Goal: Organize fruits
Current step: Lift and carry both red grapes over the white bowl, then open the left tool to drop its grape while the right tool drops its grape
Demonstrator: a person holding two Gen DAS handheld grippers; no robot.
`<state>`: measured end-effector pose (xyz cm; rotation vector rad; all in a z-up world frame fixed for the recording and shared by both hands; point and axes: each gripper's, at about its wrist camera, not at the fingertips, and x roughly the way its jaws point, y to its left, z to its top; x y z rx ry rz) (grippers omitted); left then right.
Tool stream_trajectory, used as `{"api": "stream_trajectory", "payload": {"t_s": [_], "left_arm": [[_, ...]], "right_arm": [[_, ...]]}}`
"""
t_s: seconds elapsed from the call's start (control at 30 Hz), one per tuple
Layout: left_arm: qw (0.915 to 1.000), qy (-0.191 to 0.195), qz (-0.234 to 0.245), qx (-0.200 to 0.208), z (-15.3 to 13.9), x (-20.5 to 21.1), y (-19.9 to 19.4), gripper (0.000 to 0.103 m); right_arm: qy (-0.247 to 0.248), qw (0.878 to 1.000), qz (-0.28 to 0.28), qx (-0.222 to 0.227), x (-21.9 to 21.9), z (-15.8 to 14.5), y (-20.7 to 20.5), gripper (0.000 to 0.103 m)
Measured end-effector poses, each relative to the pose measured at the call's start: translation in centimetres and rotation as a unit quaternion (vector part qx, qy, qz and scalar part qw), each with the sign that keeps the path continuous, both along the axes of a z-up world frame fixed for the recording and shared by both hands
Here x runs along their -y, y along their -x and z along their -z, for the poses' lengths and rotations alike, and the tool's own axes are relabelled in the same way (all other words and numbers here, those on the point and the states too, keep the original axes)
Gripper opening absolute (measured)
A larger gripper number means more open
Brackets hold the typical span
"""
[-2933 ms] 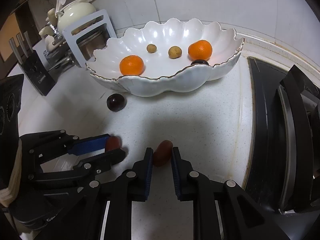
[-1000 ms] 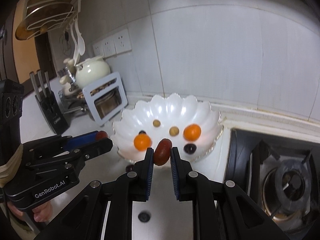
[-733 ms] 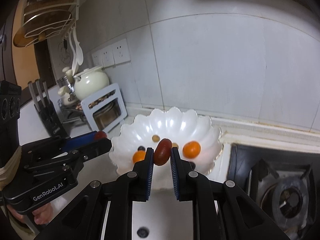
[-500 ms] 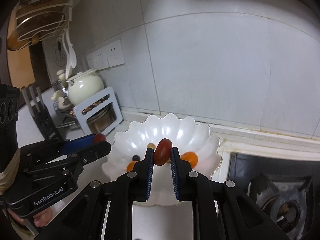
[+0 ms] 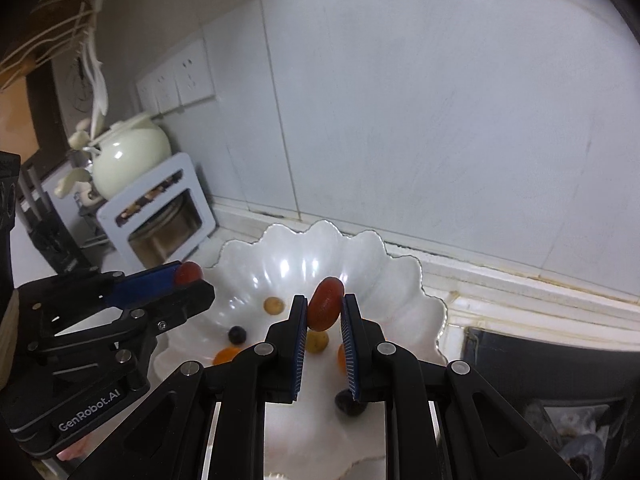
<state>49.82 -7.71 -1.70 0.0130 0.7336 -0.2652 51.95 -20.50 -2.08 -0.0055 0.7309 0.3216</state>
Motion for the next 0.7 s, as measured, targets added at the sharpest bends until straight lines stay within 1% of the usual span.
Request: {"api": "stream_trajectory", "payload": {"t_s": [0.1, 0.3, 0.4, 0.5, 0.53, 0.57, 0.6, 0.63, 0.7], "left_arm": [[0.9998, -0.002, -0.01, -0.02, 0.9, -0.2, -1.8, 0.024], [0.9984, -0.015, -0.018, -0.051, 2.5, 0.2, -4.6, 0.025], [0.9972, -0.014, -0.021, -0.071, 3.2, 0.1, -5.9, 0.025], [0.9962, -0.013, -0.031, -0.081, 3.8, -0.1, -6.6, 0.026], [0.9958, -0.014, -0.033, -0.084, 4.0, -0.1, -6.7, 0.028], [0.9956, -0.015, -0.034, -0.086, 4.1, -0.1, -6.8, 0.034], [0.9954, -0.015, -0.036, -0.088, 4.2, -0.1, -6.9, 0.037], [0.9952, -0.015, -0.039, -0.088, 4.2, -0.2, -6.8, 0.042], [0.9952, -0.016, -0.041, -0.087, 4.3, -0.3, -6.7, 0.048]], "right_arm": [[0.008, 1.0, 0.001, -0.015, -0.1, 0.8, -1.5, 0.019], [0.007, 0.999, 0.008, -0.046, 0.1, 2.4, -4.1, 0.019], [0.01, 0.998, 0.011, -0.06, 0.1, 3.2, -5.3, 0.019], [0.017, 0.998, 0.014, -0.066, 0.0, 3.7, -5.9, 0.019], [0.02, 0.997, 0.016, -0.068, 0.0, 3.9, -6.1, 0.02], [0.023, 0.997, 0.015, -0.07, 0.0, 4.1, -6.2, 0.02], [0.027, 0.997, 0.016, -0.072, -0.1, 4.3, -6.3, 0.021], [0.029, 0.997, 0.018, -0.075, -0.2, 4.4, -6.4, 0.026], [0.025, 0.996, 0.022, -0.078, 0.0, 4.5, -6.5, 0.03]]}}
